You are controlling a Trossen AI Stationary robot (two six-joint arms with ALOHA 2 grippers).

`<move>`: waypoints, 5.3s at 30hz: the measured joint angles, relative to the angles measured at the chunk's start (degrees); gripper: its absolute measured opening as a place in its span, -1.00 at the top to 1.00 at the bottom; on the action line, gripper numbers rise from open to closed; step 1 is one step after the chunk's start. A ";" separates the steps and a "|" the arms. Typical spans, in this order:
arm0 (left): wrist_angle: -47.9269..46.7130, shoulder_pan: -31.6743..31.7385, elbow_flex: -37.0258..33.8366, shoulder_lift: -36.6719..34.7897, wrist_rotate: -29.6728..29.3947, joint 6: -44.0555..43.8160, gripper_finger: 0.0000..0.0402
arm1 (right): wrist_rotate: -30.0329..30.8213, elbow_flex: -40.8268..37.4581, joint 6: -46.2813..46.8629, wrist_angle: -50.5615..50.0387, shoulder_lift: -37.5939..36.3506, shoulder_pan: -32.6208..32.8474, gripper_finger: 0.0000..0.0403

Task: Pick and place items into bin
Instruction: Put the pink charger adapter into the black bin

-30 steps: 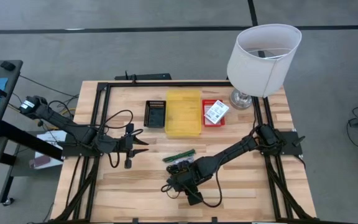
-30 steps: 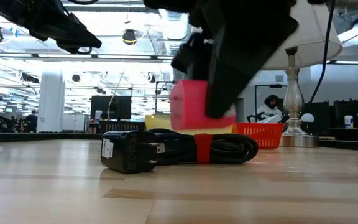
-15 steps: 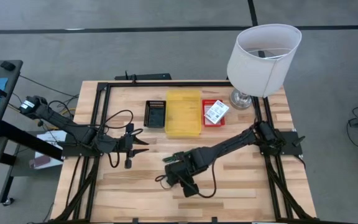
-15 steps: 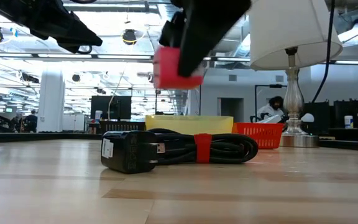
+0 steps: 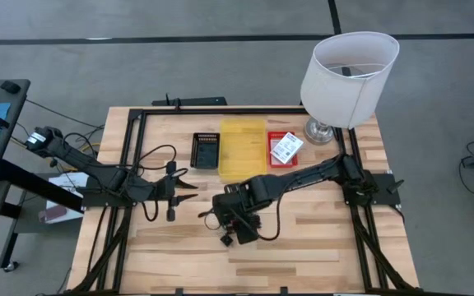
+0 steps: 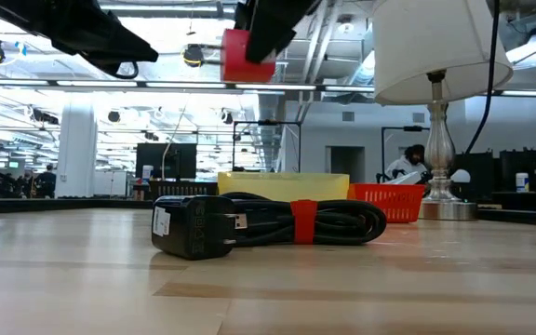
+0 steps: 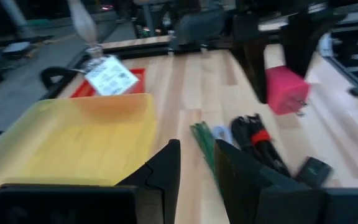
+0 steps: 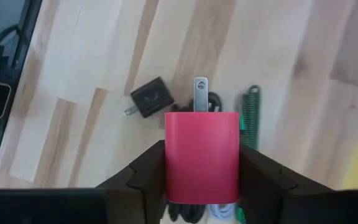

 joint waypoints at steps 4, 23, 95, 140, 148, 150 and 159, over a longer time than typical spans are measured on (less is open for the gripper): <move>-0.02 0.04 0.00 0.01 -3.70 -0.07 0.52 | 0.00 2.60 -0.46 -1.91 0.00 -1.18 0.21; 22.49 0.04 -0.02 19.98 -3.74 5.76 -0.10 | -0.02 6.59 -2.57 -5.86 -0.02 -4.09 0.27; 43.85 3.80 3.67 34.66 7.29 4.19 -0.10 | 1.57 6.53 -5.52 -3.35 0.02 -4.47 0.28; 43.50 3.87 3.56 34.68 4.95 4.62 0.27 | 5.96 6.50 -7.05 -5.56 0.02 -4.42 -0.21; 43.67 3.87 3.81 34.68 5.61 4.66 0.29 | 6.16 8.13 -7.16 -8.29 0.04 -4.42 -0.22; 43.99 3.86 3.89 34.63 5.72 4.67 0.29 | 6.45 9.59 -7.14 -9.84 0.02 -4.20 -0.22; 43.49 3.80 3.82 34.66 5.94 4.67 0.29 | 11.49 17.28 -7.48 -14.38 0.02 -3.10 -0.22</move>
